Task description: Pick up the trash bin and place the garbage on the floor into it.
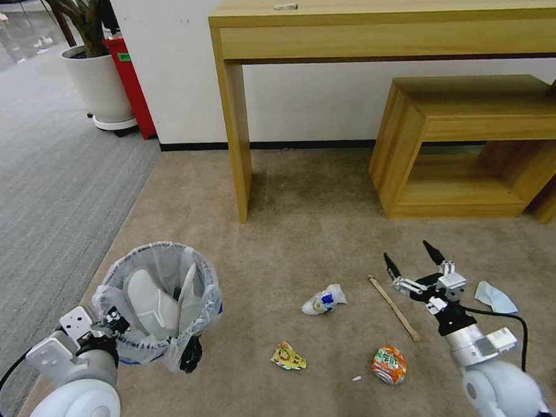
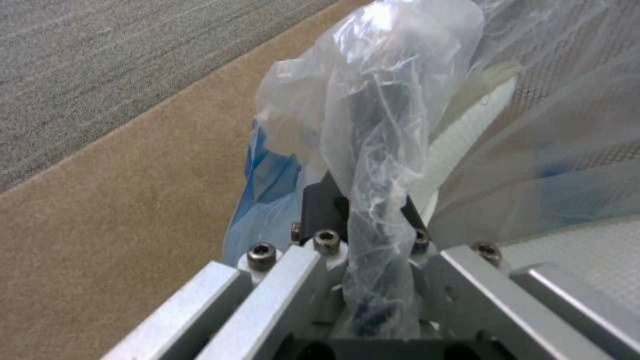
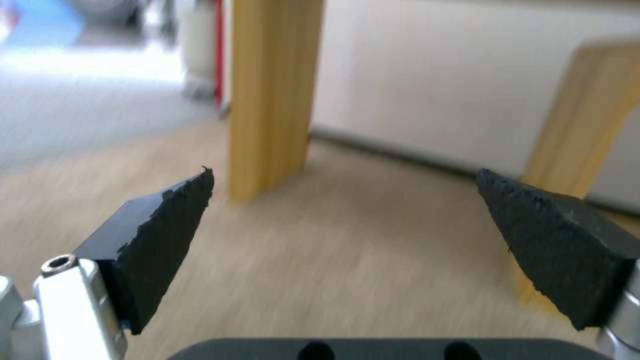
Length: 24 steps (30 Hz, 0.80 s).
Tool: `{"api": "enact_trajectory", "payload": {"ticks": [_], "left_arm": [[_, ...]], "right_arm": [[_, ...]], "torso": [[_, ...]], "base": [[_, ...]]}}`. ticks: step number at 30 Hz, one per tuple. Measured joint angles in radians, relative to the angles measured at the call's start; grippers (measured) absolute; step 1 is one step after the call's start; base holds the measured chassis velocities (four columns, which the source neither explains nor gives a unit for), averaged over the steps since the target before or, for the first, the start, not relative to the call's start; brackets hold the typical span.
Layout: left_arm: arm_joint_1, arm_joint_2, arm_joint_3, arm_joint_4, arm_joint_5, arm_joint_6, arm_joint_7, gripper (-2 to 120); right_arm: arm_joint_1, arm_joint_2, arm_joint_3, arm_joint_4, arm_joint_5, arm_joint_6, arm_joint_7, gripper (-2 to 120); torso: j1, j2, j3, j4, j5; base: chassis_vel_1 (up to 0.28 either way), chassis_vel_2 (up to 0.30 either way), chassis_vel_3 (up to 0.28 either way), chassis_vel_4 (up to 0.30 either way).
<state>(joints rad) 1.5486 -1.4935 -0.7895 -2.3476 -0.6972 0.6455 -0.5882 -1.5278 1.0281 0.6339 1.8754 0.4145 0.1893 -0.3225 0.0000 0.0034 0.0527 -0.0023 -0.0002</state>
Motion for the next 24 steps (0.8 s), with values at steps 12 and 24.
{"api": "enact_trajectory", "payload": {"ticks": [12,24], "left_arm": [[0.006,-0.020,0.013,-0.007,0.038,-0.006,0.003,0],[0.014,-0.039,0.021,-0.013,0.062,-0.009,0.004,0]], "right_arm": [[0.090,-0.115,-0.092,-0.104,-0.140,-0.333,-0.345,100],[0.111,-0.171,-0.193,-0.252,-0.287,-0.417,-0.345,100]], "torso": [[0.000,0.000,0.000,0.0001,0.0003],[0.000,0.000,0.000,0.0000,0.0000]], "base": [[0.000,0.000,0.000,0.000],[0.000,0.000,0.000,0.000]]}}
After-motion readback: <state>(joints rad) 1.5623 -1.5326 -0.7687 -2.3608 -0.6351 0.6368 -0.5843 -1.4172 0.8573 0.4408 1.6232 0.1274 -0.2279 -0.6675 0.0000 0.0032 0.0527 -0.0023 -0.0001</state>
